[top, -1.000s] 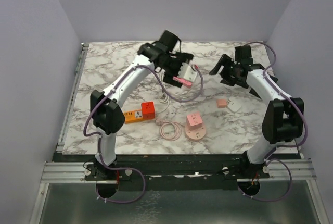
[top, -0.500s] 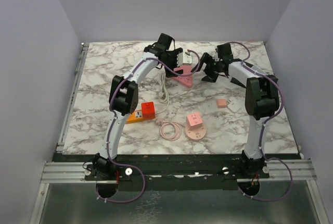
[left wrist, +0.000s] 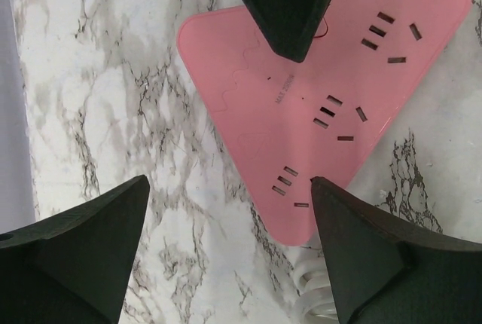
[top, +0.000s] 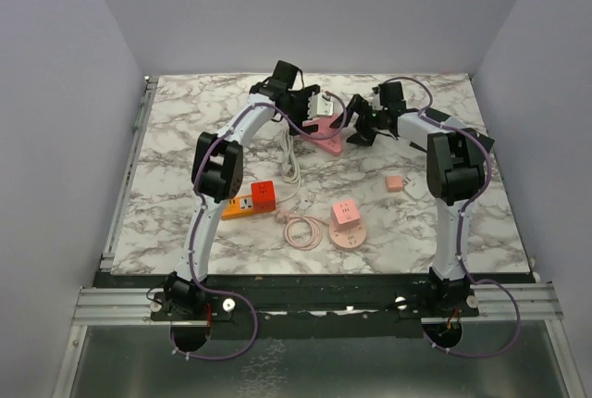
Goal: Insert the plug
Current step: Pick up the socket from the center of the board.
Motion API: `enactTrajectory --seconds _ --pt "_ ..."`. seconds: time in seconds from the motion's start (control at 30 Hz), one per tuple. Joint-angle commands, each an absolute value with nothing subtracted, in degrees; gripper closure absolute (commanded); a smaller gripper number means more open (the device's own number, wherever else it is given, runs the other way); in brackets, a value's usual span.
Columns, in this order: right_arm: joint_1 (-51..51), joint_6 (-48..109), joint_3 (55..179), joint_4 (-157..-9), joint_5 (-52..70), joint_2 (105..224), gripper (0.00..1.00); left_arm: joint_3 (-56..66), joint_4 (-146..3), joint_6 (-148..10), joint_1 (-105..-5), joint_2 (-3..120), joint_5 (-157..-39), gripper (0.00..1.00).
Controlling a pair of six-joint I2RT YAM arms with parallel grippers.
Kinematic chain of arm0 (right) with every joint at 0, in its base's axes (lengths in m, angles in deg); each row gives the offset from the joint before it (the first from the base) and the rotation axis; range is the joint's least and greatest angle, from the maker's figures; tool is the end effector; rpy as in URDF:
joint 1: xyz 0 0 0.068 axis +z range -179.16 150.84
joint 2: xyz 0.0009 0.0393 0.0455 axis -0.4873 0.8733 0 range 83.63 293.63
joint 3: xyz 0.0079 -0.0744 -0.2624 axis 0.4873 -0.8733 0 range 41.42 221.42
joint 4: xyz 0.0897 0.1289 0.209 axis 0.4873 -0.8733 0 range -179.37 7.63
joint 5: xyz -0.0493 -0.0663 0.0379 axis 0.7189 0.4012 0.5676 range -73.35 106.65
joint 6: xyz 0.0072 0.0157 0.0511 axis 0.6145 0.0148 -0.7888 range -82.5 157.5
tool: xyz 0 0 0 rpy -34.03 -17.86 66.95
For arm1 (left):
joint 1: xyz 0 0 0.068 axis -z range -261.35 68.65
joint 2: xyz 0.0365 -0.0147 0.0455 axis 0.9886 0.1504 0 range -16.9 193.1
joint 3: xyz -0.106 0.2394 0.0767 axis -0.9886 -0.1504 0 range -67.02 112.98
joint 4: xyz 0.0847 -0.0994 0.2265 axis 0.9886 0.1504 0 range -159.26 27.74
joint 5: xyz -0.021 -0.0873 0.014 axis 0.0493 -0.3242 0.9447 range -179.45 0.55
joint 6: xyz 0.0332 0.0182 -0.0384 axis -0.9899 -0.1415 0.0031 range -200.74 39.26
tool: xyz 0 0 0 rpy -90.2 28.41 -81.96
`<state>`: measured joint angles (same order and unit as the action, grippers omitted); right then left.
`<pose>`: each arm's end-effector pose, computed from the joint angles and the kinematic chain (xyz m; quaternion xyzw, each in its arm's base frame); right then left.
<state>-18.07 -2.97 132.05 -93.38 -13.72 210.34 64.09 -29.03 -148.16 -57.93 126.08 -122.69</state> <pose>0.4700 0.1105 0.1527 0.1351 0.8931 0.3730 0.2119 0.4938 -0.2351 0.1990 0.7108 0.5699 -0.1342 0.3898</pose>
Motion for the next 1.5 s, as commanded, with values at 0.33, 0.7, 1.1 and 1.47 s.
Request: enactTrajectory --seconds 0.33,0.7,1.1,1.47 --pt "-14.8 -4.7 124.5 -82.1 -16.5 212.4 0.17 54.5 -26.2 -153.4 -59.1 125.4 -123.1 0.16" --pt "-13.6 -11.2 116.7 -64.6 -20.1 211.5 0.52 51.1 -27.8 -148.2 -59.5 123.2 -123.9 0.22" --pt "-13.1 -12.6 109.9 -49.9 -21.3 204.4 0.88 55.4 -28.0 -132.2 -61.3 117.7 -134.7 0.01" --pt "-13.2 4.5 114.1 -67.7 -21.8 193.6 1.00 49.4 -27.7 -123.3 -67.0 102.9 -148.1 0.01"
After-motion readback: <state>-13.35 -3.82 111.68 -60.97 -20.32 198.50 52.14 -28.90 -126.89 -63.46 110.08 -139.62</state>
